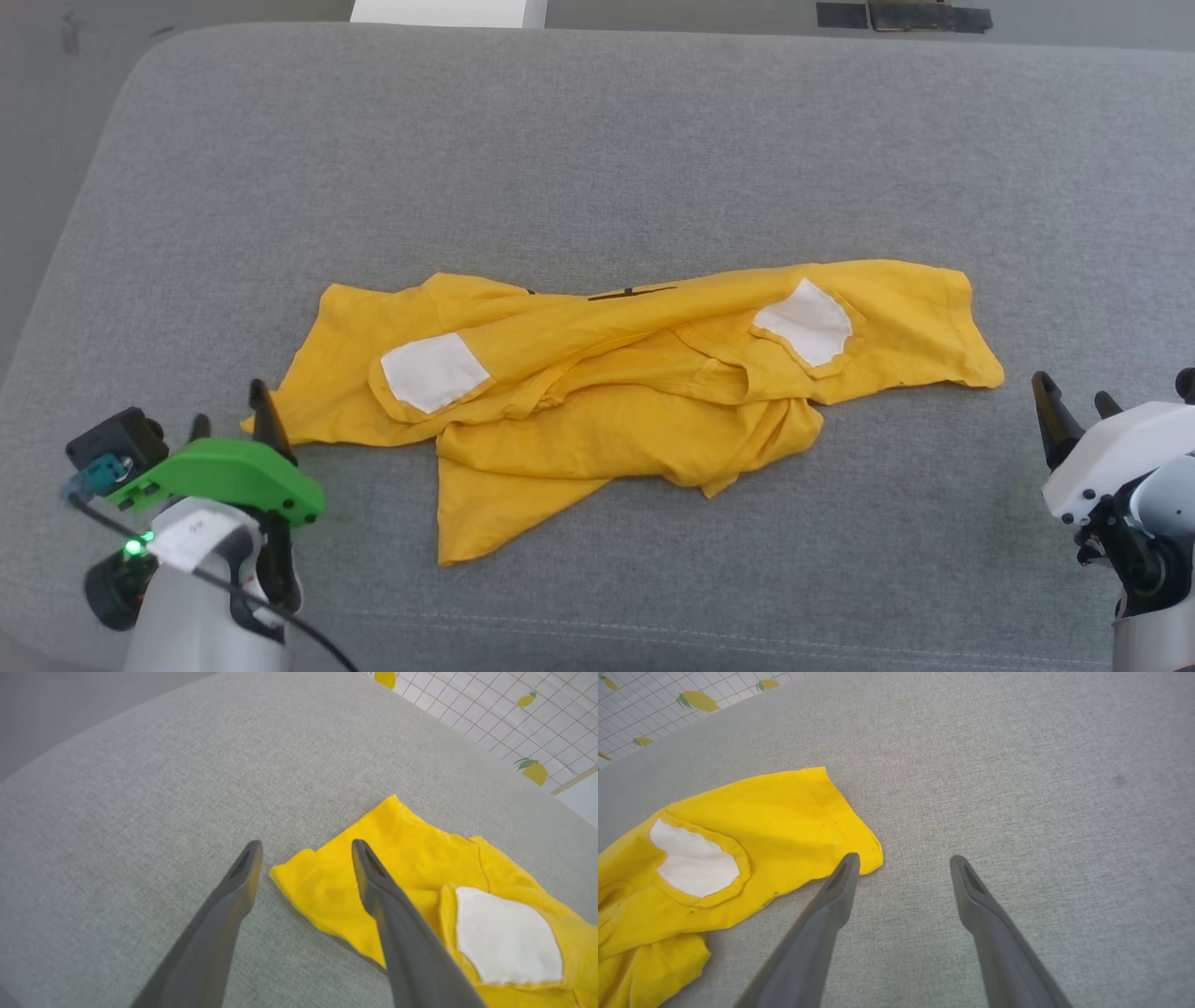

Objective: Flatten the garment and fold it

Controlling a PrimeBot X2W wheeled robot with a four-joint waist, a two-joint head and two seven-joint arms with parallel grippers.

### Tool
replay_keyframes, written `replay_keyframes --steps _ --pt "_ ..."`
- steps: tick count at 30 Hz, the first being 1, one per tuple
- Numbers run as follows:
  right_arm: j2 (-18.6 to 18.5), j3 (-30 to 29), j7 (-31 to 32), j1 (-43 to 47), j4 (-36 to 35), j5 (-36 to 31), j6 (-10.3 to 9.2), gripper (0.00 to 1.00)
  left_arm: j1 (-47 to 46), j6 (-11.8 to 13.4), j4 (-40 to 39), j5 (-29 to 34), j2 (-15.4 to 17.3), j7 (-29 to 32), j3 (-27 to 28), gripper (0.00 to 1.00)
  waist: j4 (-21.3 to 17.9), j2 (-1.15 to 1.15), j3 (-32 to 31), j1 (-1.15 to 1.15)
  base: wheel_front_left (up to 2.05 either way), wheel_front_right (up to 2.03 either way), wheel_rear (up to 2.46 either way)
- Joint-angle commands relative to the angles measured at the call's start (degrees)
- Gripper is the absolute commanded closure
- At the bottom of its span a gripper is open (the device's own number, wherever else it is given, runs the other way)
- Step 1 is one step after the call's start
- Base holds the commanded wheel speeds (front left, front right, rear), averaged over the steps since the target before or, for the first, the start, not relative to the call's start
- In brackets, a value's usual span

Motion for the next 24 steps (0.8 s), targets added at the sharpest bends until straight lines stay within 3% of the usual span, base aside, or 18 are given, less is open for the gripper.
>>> replay_keyframes --steps 1,4,10,24 --pt "0.0 0.2 0.2 0.8 0.0 0.3 -0.09 0.00 1.9 -0.6 -1.1 1.7 1.2 -2.3 -0.6 0.00 0.1 0.00 -0.1 0.00 0.00 0.00 0.00" --pt "0.0 0.4 0.9 1.0 -0.1 -0.4 -0.09 0.00 3.8 -1.1 -2.7 4.7 2.0 -6.0 -2.5 0.00 0.2 0.00 0.0 0.00 0.00 0.00 0.00" --pt "0.0 4.3 12.2 -7.2 2.5 -10.5 -0.09 0.00 6.1 0.1 -5.9 9.6 1.8 -11.0 -6.6 0.00 0.5 0.00 1.8 0.00 0.00 0.00 0.00" --pt "-1.9 8.0 18.9 -13.5 13.8 -17.8 -0.09 0.00 4.6 0.8 -6.8 9.7 0.9 -10.7 -8.7 0.00 2.8 0.00 4.8 0.00 0.00 0.00 0.00"
